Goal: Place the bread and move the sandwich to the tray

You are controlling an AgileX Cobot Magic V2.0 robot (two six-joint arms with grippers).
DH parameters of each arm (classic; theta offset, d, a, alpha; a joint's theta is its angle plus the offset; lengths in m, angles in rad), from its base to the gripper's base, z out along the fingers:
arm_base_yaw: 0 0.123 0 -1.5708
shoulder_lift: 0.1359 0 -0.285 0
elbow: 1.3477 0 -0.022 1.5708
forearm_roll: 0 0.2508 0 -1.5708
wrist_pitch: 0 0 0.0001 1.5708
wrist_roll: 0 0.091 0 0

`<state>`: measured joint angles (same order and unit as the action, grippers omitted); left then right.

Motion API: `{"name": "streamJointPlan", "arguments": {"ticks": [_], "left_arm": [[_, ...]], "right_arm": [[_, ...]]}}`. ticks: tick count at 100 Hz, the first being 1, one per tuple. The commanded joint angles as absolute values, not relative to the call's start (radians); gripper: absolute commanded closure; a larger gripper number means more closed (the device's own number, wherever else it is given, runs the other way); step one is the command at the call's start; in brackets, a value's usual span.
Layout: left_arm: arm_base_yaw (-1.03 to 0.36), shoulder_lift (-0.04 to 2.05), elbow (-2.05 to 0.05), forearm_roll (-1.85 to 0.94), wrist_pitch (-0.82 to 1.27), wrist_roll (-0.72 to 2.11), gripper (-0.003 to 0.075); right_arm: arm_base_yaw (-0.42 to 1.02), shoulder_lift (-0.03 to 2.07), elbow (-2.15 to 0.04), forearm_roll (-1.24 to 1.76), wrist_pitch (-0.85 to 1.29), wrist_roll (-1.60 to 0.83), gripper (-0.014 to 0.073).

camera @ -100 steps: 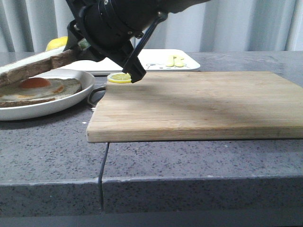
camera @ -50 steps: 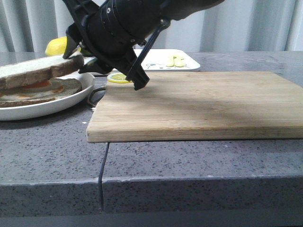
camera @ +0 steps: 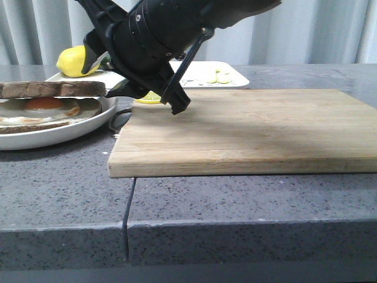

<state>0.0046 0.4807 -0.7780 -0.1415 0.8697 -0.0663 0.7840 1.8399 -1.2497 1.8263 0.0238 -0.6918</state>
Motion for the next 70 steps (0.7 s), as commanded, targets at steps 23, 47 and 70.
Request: {"name": "streamJointPlan", "arguments": {"ticks": [23,47,70], "left_arm": [[-0.004,0.493,-0.811,-0.155,0.804,-0.074,0.0355],[-0.004,0.493,-0.811,-0.155,0.804,-0.074,0.0356],[-0.004,0.493,-0.811,-0.155,0.804,-0.074,0.0356]], "right_arm": [[0.763,1.673,-1.275,1.731,-0.029,-0.715,0.0253],[0.728,1.523,-1.275,1.388,-0.047,-0.715,0.0253],[0.62,1.358,-1.225,1.014,0.045,-0.598,0.0253]]}}
